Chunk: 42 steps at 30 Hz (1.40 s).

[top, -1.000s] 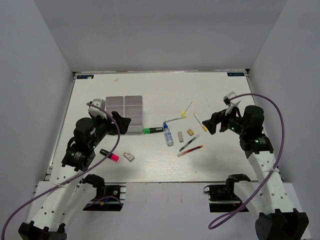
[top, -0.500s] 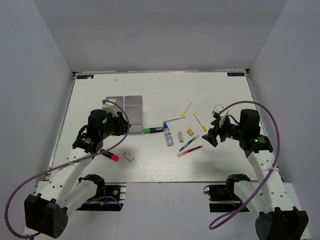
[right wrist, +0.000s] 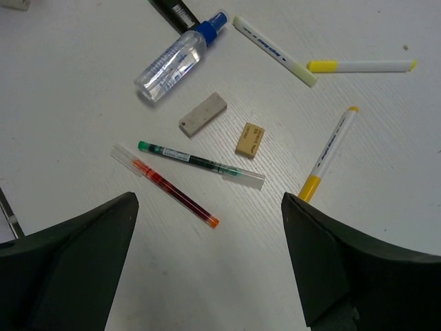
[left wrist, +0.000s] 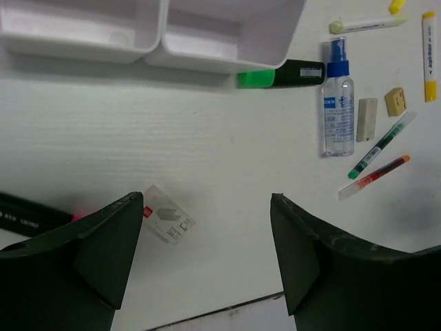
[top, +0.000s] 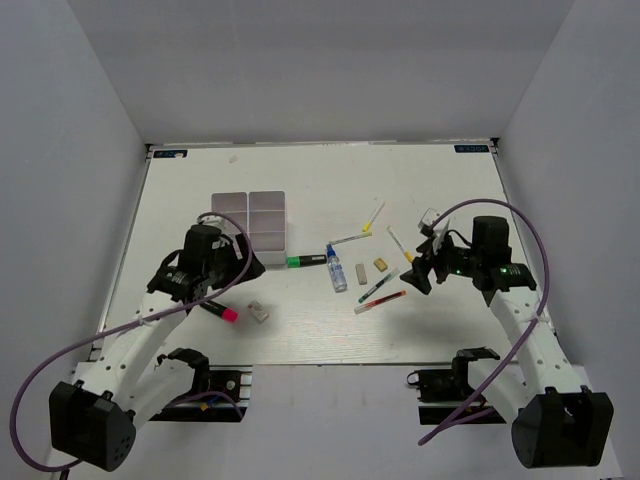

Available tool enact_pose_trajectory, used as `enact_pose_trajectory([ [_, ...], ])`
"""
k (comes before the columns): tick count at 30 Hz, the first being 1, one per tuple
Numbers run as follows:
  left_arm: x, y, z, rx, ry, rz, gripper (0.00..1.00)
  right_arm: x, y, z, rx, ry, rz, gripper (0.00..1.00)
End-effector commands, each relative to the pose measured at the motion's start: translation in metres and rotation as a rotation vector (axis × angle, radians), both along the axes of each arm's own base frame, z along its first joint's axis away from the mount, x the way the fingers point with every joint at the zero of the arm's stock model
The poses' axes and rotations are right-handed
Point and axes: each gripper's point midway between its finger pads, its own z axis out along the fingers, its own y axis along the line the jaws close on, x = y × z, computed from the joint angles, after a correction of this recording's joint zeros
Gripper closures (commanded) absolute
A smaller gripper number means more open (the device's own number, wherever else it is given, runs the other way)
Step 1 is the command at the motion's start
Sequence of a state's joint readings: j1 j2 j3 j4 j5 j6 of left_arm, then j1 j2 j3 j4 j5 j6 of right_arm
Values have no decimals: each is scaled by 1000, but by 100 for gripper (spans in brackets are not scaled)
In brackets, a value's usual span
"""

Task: Sort the stationery into containers
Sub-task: Pick up the stationery from the center of the board.

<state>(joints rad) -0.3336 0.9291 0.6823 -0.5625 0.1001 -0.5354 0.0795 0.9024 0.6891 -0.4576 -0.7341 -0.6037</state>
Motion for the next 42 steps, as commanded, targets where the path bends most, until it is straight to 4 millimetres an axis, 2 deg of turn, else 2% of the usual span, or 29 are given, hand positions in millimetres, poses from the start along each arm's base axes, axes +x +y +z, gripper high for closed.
enact_pose_trajectory([
  [1,-14,12,2,-20,95,156,16,8,7,11,47,-22,12,10],
  [3,-19,15,-5,-24,130,196,16,9,7,10,54,-9,5,10],
  [9,-28,6,-15,-80,189,205,16,7,7,4,60,-5,5,10],
  [12,-31,4,-26,-66,229,215,19,6,7,1,65,-8,0,22],
  [14,-35,2,-35,-59,267,224,21,6,7,-1,71,-7,-2,34],
  [17,-36,6,-41,-22,293,261,22,7,8,-2,75,-10,-4,40],
  [24,-38,8,-52,36,326,306,22,8,8,-4,89,-7,-15,40],
  [31,-47,5,-81,128,429,317,23,8,9,-5,101,-8,-24,40],
  [42,-33,-1,-94,177,426,355,29,5,8,-10,103,-13,-32,39],
])
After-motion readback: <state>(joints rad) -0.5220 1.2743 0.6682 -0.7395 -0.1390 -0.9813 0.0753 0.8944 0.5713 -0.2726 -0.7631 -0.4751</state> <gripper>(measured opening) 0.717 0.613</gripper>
